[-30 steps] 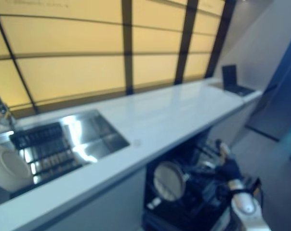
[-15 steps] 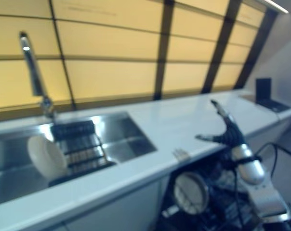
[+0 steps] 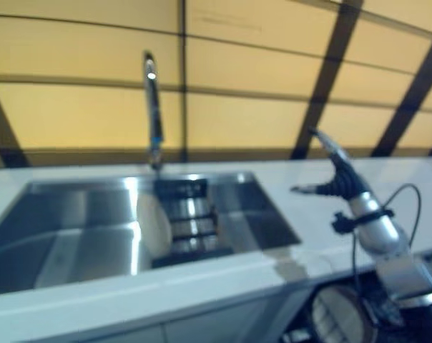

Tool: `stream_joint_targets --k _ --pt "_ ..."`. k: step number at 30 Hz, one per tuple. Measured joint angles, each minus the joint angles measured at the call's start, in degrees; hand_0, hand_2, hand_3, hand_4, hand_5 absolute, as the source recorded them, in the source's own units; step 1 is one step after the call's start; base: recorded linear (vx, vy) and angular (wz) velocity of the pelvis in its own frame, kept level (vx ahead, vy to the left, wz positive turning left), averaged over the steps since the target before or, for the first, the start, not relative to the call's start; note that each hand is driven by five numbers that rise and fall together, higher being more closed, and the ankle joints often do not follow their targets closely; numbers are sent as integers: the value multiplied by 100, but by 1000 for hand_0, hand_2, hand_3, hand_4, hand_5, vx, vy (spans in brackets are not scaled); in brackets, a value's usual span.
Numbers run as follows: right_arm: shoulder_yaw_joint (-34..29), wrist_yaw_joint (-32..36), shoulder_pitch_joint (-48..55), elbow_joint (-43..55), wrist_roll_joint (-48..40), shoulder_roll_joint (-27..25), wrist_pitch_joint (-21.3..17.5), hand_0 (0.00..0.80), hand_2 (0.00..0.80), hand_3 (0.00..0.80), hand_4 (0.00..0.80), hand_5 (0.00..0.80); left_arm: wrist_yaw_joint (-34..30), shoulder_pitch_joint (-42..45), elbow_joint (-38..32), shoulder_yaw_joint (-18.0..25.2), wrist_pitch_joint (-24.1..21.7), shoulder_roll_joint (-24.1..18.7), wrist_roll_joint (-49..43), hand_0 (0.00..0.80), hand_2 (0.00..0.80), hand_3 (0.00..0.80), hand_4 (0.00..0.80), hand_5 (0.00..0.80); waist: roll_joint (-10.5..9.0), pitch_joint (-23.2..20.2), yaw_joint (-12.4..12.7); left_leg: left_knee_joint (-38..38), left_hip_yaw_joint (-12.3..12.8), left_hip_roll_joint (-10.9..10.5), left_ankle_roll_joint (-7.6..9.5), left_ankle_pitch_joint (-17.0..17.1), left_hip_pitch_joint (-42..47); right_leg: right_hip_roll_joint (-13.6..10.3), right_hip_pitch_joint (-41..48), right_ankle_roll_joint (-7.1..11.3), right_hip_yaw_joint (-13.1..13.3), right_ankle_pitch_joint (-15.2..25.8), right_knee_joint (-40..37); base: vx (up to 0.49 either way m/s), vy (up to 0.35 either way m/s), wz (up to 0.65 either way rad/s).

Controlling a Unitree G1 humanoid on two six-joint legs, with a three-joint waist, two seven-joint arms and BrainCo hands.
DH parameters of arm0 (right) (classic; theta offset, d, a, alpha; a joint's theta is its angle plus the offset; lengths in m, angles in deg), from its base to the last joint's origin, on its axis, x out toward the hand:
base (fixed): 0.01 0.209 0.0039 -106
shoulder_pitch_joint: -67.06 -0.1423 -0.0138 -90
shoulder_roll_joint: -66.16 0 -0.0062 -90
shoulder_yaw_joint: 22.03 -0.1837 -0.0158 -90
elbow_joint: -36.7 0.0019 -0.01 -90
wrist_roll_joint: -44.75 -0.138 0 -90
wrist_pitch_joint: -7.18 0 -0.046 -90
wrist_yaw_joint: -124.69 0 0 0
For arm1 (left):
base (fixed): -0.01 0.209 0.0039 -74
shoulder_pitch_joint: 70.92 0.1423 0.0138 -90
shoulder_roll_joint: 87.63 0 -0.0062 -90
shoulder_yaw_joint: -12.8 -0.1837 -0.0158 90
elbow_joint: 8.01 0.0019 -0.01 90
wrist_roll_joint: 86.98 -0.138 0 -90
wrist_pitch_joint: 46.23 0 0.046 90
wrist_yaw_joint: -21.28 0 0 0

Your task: Take plates into dishwasher

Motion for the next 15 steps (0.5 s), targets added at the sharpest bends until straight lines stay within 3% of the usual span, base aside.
stream_joint_targets --k 1,2,3,5,6,7,12,15 --pt "0 7 -1 -26 4 -1 1 0 0 0 0 0 0 3 0 2 12 -10 -47 0 0 0 0 0 -55 9 -2 -2 -61 -33 -5 -3 30 22 39 1 49 -8 -15 131 -115 106" --pt "1 50 -31 -132 50 -7 0 0 0 0 0 0 -4 26 0 10 20 -79 -90 0 0 0 0 0 -238 7 7 -10 -181 -166 -45 -25 107 4 139 -49 131 -156 56 113 -116 86" --pt "3 72 -74 -216 93 -12 0 0 0 0 0 0 -2 39 5 19 26 -112 -90 0 0 0 0 0 -353 -25 24 -6 -210 -225 -74 -44 134 -6 165 -190 246 -21 85 124 -193 114" --pt "24 115 -201 -517 245 -50 -6 0 0 0 0 0 -18 52 3 17 43 -124 -89 0 0 0 0 0 -364 -17 28 125 -267 -207 -203 -161 203 50 243 -253 251 38 174 92 -182 81" --pt "91 141 -287 -585 438 -160 -22 0 0 0 0 0 -26 60 1 17 85 -98 -87 0 0 0 0 0 -380 -3 112 686 -136 -268 -324 -517 192 45 296 -318 255 120 181 100 -178 23" --pt "122 148 -316 -576 609 -295 -85 0 0 0 0 0 -52 76 -2 26 101 -70 -86 0 0 0 0 0 -277 -31 171 777 -117 -232 -373 -816 331 99 341 -316 227 127 170 86 -199 9" --pt "649 169 -954 -581 1546 -809 -562 0 0 0 0 0 -59 266 -64 247 119 -33 -72 0 0 0 0 0 -269 -82 172 237 -143 -50 -402 -755 589 173 528 -439 14 295 -30 87 -146 2" --pt "992 185 -1367 -583 1899 -1222 -783 0 0 0 0 0 -60 324 -239 253 120 52 -71 0 0 0 0 0 -281 -206 186 148 -150 3 -414 -760 604 173 607 -685 -110 530 -146 70 -125 32"
